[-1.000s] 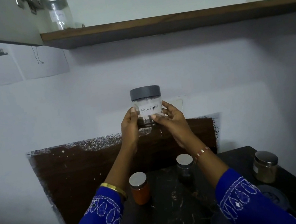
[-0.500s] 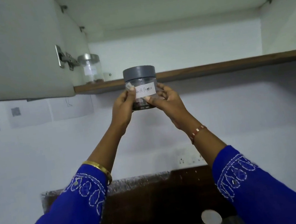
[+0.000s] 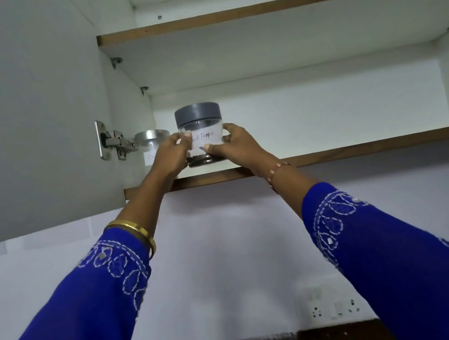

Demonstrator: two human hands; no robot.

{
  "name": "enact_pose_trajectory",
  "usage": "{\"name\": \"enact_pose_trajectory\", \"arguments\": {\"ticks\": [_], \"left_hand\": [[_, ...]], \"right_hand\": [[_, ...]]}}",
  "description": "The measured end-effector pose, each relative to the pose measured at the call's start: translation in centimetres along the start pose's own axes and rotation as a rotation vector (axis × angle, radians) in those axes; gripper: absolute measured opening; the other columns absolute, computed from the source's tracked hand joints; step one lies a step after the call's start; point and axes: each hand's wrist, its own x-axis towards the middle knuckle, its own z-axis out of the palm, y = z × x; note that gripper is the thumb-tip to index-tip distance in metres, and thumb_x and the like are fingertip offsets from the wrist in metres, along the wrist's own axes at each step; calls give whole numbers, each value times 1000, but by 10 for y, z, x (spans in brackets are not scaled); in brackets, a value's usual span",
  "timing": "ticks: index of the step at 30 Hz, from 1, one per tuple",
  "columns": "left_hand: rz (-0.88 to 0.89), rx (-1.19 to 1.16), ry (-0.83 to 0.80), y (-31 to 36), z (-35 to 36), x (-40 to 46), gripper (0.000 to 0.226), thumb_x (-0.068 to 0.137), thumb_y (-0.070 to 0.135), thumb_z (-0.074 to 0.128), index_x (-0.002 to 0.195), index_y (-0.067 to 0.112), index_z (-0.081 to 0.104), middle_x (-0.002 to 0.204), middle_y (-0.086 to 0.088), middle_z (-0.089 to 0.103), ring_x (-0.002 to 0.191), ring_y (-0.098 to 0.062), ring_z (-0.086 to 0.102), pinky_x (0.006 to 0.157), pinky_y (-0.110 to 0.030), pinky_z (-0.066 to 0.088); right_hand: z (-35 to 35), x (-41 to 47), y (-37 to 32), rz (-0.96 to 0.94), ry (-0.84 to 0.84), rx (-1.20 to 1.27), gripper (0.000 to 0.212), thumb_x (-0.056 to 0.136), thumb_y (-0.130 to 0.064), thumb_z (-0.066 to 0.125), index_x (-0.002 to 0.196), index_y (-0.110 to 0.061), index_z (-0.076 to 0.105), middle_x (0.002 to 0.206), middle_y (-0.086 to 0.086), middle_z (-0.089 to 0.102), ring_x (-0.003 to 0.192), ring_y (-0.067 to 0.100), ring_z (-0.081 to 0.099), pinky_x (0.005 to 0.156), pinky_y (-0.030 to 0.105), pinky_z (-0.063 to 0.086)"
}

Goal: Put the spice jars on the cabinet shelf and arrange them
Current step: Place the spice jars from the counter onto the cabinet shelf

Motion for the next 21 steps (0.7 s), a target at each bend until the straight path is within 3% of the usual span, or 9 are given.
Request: {"name": "enact_pose_trajectory", "arguments": {"ticks": [2,4,9,12,17,19,21], "left_hand": [[-45,29,-28,-5,-3,9,36,97,38,38,107,9,56,110,-14,59,103,-29,57,84,-34,46],[-99,52,-62,-8,-5,16,32,98,34,39,106,7,55,102,-12,57,95,-24,54,76,-31,45],[-130,175,15,-21,-10,36,36,93,26,51,108,-5,60,104,-20,61,87,-25,53,77,-36,46],[-129,252,143,-25,-6,42,31,86,20,62,103,-5,64,109,-22,65,88,-25,57,90,-42,52],[-50,413,320,-29,-1,36,23,82,5,61,103,-1,68,103,-18,68,99,-29,63,79,-28,48],[-69,368,334,-31,-3,37,22,82,2,54,99,-1,69,99,-19,69,97,-32,64,86,-36,53],[-108,318,325,-32,-5,38,21,81,3,52,91,-2,69,87,-19,67,92,-35,65,86,-42,55]], "right_hand": [[3,14,3,47,-47,-64,48,78,-16,72,121,-5,53,116,14,64,106,26,61,94,35,50],[5,24,5,100,-99,-125,42,78,-14,71,115,-2,57,113,15,64,97,24,61,83,32,50],[14,42,11,134,-160,-254,42,77,-9,70,115,3,58,97,11,58,86,22,54,62,24,43],[22,48,10,166,-159,-326,42,78,-10,70,116,3,57,96,11,56,86,22,54,71,31,49],[35,54,7,171,-178,-437,47,83,-11,65,126,2,49,119,16,58,97,25,56,81,29,47],[39,54,6,169,-168,-490,46,85,-12,64,126,2,47,117,16,58,109,30,58,69,26,47],[43,52,3,144,-161,-538,33,86,-12,62,114,1,52,110,17,57,103,30,61,52,18,35]]}}
